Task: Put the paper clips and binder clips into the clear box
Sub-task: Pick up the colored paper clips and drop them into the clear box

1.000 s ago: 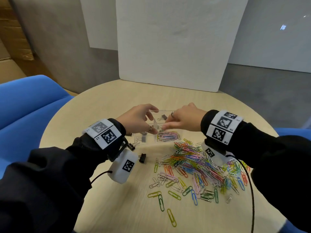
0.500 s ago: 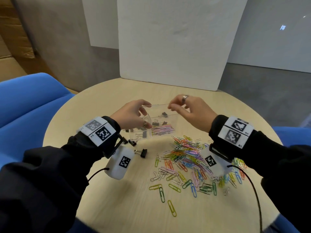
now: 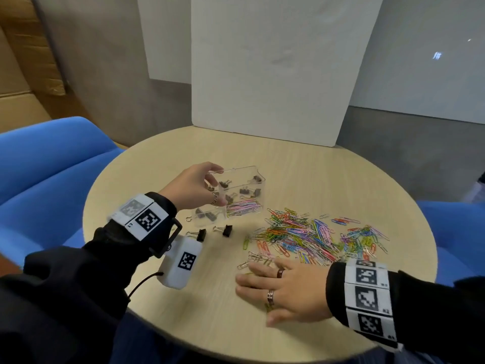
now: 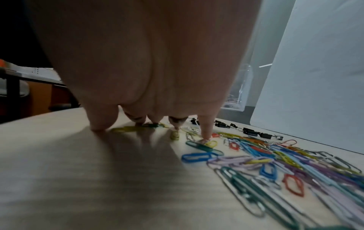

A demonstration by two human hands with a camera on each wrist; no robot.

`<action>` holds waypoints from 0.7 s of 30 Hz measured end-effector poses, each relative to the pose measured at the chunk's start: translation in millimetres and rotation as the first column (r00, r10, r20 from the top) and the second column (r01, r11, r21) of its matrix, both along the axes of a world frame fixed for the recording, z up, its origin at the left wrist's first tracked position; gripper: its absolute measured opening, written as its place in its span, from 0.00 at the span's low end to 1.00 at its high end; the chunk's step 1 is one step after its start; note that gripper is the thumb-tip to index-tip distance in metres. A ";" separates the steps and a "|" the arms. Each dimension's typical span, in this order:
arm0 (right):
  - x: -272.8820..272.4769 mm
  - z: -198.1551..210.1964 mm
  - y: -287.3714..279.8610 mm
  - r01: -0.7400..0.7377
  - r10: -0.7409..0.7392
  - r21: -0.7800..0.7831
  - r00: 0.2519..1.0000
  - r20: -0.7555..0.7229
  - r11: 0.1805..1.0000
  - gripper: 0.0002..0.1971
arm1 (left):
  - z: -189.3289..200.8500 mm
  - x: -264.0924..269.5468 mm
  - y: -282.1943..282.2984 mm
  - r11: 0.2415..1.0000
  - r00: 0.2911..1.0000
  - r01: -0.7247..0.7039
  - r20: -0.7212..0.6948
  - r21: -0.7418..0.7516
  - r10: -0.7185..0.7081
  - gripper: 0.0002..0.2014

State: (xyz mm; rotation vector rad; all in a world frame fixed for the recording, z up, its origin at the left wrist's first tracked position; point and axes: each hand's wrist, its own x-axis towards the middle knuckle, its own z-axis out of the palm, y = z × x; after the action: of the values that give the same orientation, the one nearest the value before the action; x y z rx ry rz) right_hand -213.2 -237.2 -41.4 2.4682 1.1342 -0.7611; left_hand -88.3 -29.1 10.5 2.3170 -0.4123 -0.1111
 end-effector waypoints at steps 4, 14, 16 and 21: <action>12.3 -1.4 -13.9 0.106 -0.104 -0.064 0.994 0.036 0.992 0.37 | 2.8 -6.8 3.0 1.000 1.000 -0.003 -0.002 -0.005 0.003 0.35; 36.8 1.4 5.3 0.190 -0.187 -0.032 0.979 0.081 0.981 0.30 | 6.8 -12.9 4.3 1.000 1.000 -0.020 -0.002 -0.004 0.020 0.35; 41.2 1.4 1.2 0.226 -0.222 -0.057 0.972 0.073 0.972 0.31 | 7.0 -13.2 2.6 1.000 1.000 -0.018 -0.001 -0.012 0.018 0.36; 52.3 8.5 -16.6 0.315 -0.306 -0.103 0.948 0.092 0.944 0.34 | 5.6 -12.5 -0.5 1.000 1.000 -0.020 -0.011 -0.018 0.020 0.36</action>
State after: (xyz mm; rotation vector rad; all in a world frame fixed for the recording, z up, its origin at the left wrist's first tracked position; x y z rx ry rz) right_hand -160.9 -253.8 -32.9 2.5826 0.6595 -0.7860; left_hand -100.8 -29.7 16.0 2.3015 -0.3837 -0.1094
